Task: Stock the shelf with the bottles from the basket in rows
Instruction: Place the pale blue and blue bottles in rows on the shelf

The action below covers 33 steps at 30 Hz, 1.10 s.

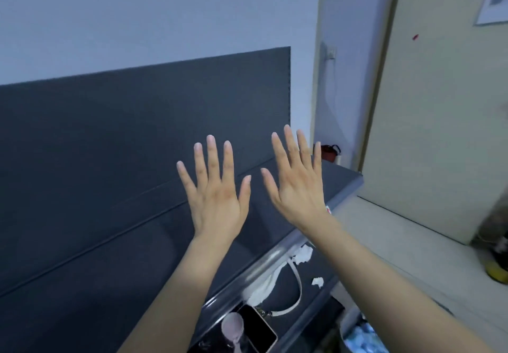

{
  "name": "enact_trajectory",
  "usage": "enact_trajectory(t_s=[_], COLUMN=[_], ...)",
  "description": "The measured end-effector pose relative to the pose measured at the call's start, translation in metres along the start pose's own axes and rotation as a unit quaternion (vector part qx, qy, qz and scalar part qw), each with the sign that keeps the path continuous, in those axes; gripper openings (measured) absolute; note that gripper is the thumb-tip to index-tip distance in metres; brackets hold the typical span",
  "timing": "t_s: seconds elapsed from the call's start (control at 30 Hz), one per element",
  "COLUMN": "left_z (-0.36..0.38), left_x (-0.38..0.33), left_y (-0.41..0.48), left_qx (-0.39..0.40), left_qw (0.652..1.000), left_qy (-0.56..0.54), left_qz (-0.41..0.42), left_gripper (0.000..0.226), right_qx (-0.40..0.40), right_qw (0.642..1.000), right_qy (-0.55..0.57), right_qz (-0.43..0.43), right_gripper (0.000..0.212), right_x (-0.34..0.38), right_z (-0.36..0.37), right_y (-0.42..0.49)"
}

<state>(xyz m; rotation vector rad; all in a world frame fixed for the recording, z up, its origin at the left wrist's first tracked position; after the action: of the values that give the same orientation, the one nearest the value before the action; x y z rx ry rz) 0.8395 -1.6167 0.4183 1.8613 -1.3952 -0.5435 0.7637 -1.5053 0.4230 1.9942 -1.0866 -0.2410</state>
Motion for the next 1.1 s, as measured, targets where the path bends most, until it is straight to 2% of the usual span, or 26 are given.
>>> enact_trajectory(t_s=[0.3, 0.57, 0.7, 0.93, 1.1], left_z=[0.085, 0.176, 0.225, 0.301, 0.346], left_x=[-0.195, -0.320, -0.369, -0.421, -0.440], left_y=[0.010, -0.010, -0.021, -0.051, -0.078], left_qx=[0.056, 0.128, 0.157, 0.242, 0.307], left_qw=[0.995, 0.969, 0.952, 0.927, 0.919], left_qy=[-0.065, -0.156, -0.191, -0.208, -0.201], left_qz=[0.054, 0.140, 0.182, 0.198, 0.145], left_gripper=[0.062, 0.060, 0.059, 0.060, 0.060], right_qx=[0.051, 0.148, 0.190, 0.279, 0.348], right_qw=[0.996, 0.974, 0.960, 0.930, 0.912], right_qy=[-0.016, -0.066, -0.088, -0.094, -0.075], right_qz=[0.072, 0.161, 0.188, 0.222, 0.205], right_gripper=[0.063, 0.066, 0.065, 0.069, 0.071], right_x=[-0.202, -0.349, -0.401, -0.473, -0.517], right_z=[0.007, 0.057, 0.086, 0.133, 0.175], right_y=[-0.030, -0.085, -0.106, -0.149, -0.180])
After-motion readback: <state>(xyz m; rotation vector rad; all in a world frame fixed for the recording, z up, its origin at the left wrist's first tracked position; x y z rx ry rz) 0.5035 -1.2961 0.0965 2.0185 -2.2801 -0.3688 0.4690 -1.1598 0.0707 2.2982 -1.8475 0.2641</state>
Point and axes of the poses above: each hand's wrist, its own y-axis towards the middle knuckle, its own z-axis out of the palm, x = y × z, the point moved 9 cm from there along y, towards the middle knuckle, and after that the axes turned 6 degrees about z, right-handed, at the moved point
